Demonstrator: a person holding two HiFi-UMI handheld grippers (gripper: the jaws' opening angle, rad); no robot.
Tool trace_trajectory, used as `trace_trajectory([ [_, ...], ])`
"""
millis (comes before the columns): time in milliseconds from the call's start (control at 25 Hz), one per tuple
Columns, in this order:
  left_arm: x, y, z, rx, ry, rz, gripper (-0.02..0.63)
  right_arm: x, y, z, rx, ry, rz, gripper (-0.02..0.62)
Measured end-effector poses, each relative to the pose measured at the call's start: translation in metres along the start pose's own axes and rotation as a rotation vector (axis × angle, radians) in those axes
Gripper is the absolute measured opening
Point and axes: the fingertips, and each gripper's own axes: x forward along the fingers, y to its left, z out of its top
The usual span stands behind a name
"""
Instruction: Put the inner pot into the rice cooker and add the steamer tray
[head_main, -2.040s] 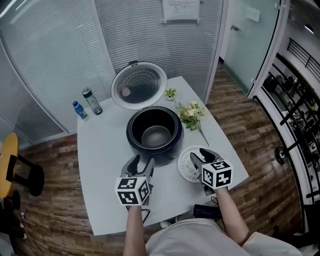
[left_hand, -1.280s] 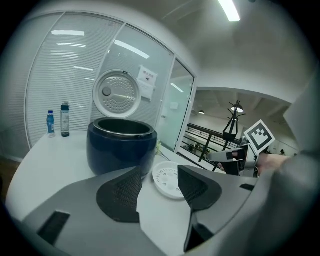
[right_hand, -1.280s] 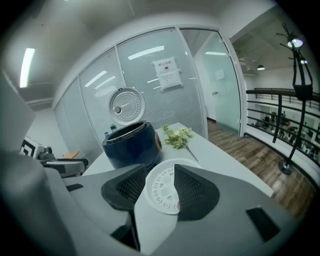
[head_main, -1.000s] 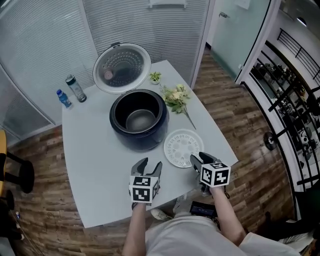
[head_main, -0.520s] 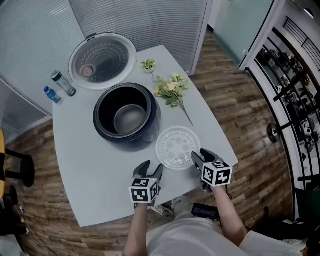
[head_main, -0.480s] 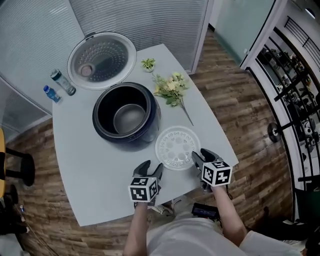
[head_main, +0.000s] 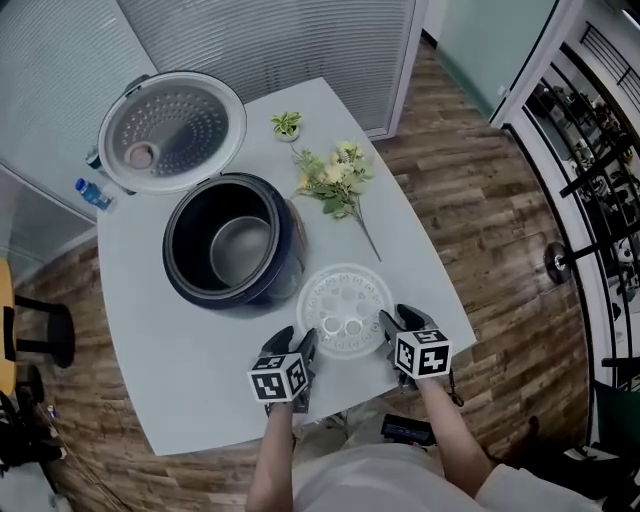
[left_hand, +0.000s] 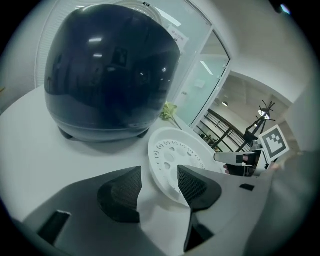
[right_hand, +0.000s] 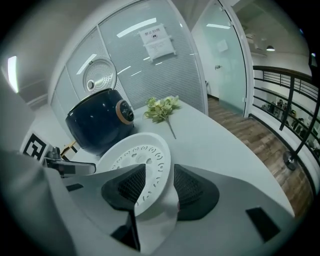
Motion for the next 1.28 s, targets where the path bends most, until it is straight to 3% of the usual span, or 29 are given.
trace_trajectory([
  [200, 0.014, 0.004, -0.001, -0.023, 0.013, 0.031, 0.222, 0.014, -0.006, 0.003, -0.019, 0.009, 0.02, 0.178],
  [360, 0.017, 0.005, 0.001, 0.018, -0.004, 0.081, 0.112, 0.018, -0.004, 0.003, -0.034, 0.007, 0.027, 0.093],
  [680, 0.017, 0.003, 0.008, -0.004, -0.016, 0.077, 0.1, 0.02, -0.008, 0.006, -0.001, 0.012, 0.097, 0.086],
  [840, 0.011, 0.003, 0.018, 0.029, -0.028, 0.091, 0.097, 0.012, -0.005, 0.017, 0.082, -0.021, 0.139, 0.067],
  [1280, 0.004, -0.026, 0.043, 0.094, -0.051, 0.034, 0.095, -0.026, -0.015, 0.039, 0.205, -0.108, 0.156, 0.054],
])
